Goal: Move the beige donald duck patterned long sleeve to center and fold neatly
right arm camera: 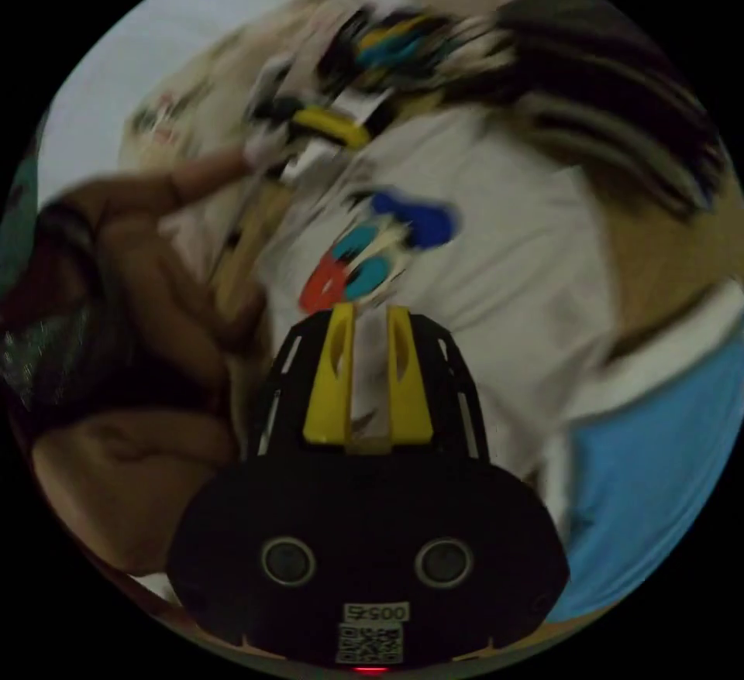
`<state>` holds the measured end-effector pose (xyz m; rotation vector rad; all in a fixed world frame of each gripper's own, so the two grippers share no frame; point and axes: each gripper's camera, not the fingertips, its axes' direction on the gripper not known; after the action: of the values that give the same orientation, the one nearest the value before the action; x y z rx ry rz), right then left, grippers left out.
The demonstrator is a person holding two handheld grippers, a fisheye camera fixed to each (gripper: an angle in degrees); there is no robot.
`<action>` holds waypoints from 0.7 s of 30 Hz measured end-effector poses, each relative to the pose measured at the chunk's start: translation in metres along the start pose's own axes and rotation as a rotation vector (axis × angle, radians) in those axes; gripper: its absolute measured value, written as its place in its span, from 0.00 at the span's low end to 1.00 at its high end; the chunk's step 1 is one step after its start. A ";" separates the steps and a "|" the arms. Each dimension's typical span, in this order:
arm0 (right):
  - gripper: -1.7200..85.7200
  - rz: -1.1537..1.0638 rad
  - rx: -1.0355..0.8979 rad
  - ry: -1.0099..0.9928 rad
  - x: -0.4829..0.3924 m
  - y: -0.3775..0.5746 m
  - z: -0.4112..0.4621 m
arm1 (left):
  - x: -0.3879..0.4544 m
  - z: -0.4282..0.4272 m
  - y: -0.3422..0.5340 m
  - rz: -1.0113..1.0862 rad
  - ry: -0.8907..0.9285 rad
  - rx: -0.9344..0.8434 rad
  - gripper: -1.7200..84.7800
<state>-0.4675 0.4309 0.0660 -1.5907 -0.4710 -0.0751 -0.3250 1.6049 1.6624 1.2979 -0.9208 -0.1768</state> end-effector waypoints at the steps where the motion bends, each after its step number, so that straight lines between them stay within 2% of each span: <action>1: 0.10 -0.058 -0.087 -0.001 -0.016 0.004 0.018 | 0.022 0.009 0.015 0.046 0.018 -0.069 0.09; 4: 0.11 -0.196 -0.213 0.050 -0.047 0.015 0.050 | 0.071 0.029 0.055 0.109 0.040 -0.189 0.09; 9: 0.11 -0.345 -0.233 0.165 -0.071 0.020 0.072 | 0.121 0.051 0.115 0.086 0.136 -0.268 0.09; 11: 0.09 -0.383 -0.263 0.227 -0.072 0.021 0.083 | 0.134 0.059 0.139 0.061 0.178 -0.301 0.09; 14: 0.04 -0.396 -0.371 0.311 -0.064 0.027 0.101 | 0.138 0.050 0.163 0.033 0.114 -0.291 0.09; 17: 0.01 -0.322 -0.345 0.270 -0.052 0.035 0.085 | 0.128 0.026 0.192 -0.061 0.046 -0.233 0.09; 21: 0.01 0.057 -0.106 0.159 0.004 0.047 0.037 | 0.109 0.001 0.244 -0.270 0.000 -0.157 0.09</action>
<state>-0.4560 0.4675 0.0199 -1.6864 -0.3024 -0.1845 -0.3455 1.6152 1.9289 1.2713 -0.7140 -0.4508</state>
